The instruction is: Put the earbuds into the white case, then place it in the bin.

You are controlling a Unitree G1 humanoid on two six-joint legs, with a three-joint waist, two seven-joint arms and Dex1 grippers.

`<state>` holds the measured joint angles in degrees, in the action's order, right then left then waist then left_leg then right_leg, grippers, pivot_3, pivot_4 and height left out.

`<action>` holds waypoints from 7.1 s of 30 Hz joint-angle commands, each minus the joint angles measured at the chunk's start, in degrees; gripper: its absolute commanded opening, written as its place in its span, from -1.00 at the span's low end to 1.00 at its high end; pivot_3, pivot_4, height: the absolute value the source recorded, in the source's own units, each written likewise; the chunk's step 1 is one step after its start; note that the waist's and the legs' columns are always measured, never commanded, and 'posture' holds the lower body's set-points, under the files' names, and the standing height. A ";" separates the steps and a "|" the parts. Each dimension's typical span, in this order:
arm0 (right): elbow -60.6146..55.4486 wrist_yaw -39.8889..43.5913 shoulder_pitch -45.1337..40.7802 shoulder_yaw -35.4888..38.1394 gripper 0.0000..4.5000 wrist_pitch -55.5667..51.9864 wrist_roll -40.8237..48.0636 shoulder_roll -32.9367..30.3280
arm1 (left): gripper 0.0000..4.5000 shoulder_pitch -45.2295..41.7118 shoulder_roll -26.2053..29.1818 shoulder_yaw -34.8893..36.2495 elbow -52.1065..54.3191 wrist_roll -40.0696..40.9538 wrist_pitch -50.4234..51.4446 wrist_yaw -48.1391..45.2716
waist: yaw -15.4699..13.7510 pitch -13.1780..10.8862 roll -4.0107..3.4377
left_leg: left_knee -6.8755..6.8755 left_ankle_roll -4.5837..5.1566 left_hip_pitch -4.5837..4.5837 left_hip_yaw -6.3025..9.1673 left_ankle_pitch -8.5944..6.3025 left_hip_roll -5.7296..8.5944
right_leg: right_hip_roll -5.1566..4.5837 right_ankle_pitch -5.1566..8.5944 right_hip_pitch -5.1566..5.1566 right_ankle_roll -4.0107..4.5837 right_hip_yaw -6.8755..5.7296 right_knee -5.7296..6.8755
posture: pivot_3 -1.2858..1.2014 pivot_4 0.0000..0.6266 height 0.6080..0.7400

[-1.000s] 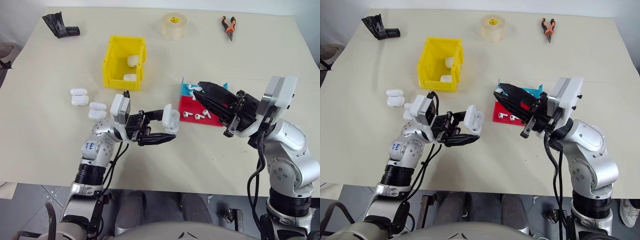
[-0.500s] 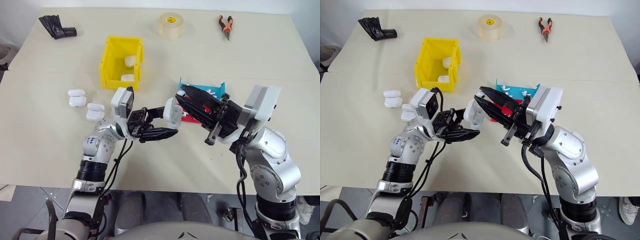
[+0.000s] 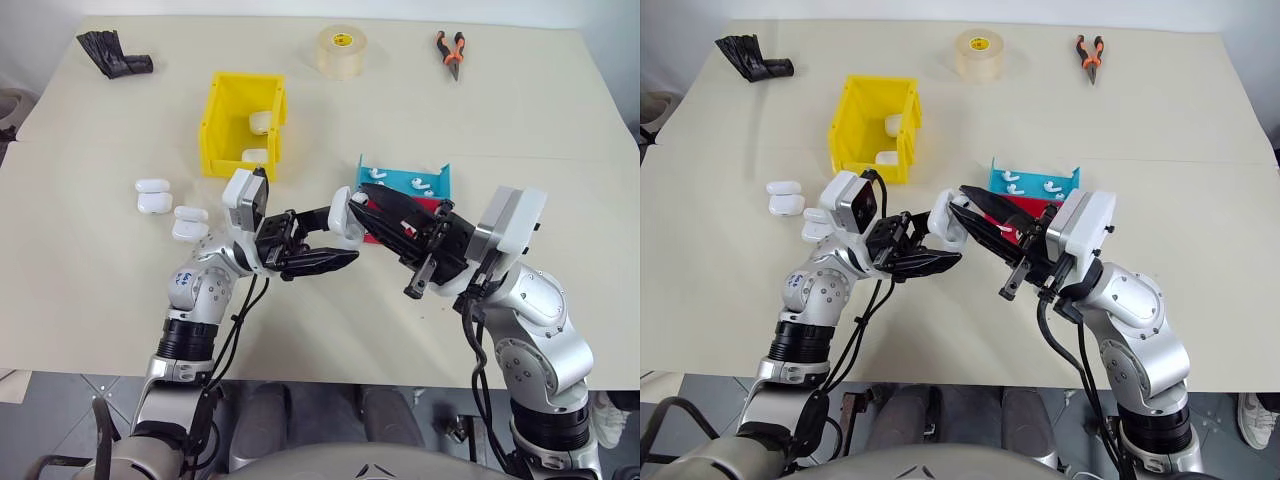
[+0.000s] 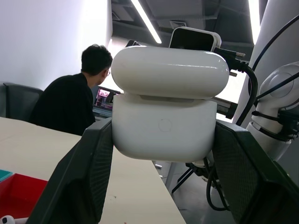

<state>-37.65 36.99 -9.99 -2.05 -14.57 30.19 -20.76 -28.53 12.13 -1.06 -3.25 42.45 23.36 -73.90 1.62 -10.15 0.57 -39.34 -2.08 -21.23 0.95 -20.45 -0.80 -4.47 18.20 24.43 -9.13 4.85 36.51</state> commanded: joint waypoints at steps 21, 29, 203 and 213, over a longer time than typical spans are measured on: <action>1.48 6.28 1.25 0.34 -0.01 1.22 3.81 -6.92 | 0.24 -1.05 -0.81 -0.88 0.76 -1.62 -3.66 -3.49 | -0.03 0.00 0.00 | 0.00 0.00 0.00 -0.01 0.01 0.00 | 0.00 0.00 0.00 0.00 0.00 0.00 | 0.03 -0.52 1.00; 3.34 8.48 1.46 8.71 0.99 -0.12 7.14 -13.02 | 0.24 0.58 0.30 -0.67 -2.50 -6.68 -11.47 -5.06 | -0.12 -0.01 0.01 | 0.00 0.01 0.00 -0.01 0.01 0.02 | 0.00 0.00 -0.01 0.00 0.01 -0.02 | 0.03 -0.52 1.00; 7.35 3.34 0.68 7.79 0.49 -24.35 26.55 -5.32 | 0.24 1.44 -4.43 -0.20 -1.82 -8.19 -18.63 4.68 | -0.13 0.04 -0.05 | -0.20 0.00 -0.06 0.09 0.07 0.08 | -0.20 -0.02 0.01 0.00 -0.49 -0.02 | 0.03 -0.52 1.00; 10.52 12.79 -1.50 10.32 -0.36 -22.88 20.39 -19.36 | 0.24 -2.50 10.09 -3.12 -3.34 -26.50 -19.88 12.49 | -0.18 0.03 -0.02 | -0.16 0.00 -0.04 0.09 0.07 0.07 | -0.18 -0.02 0.01 0.00 -0.51 -0.07 | 0.03 -0.52 1.00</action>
<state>-26.17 47.54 -10.75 8.61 -38.90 51.36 -39.36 -30.20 21.08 -2.73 -7.61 18.83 2.21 -63.08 1.43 -10.12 0.55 -39.50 -2.08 -21.26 1.04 -20.39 -0.73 -4.65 18.18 24.44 -9.14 4.34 36.45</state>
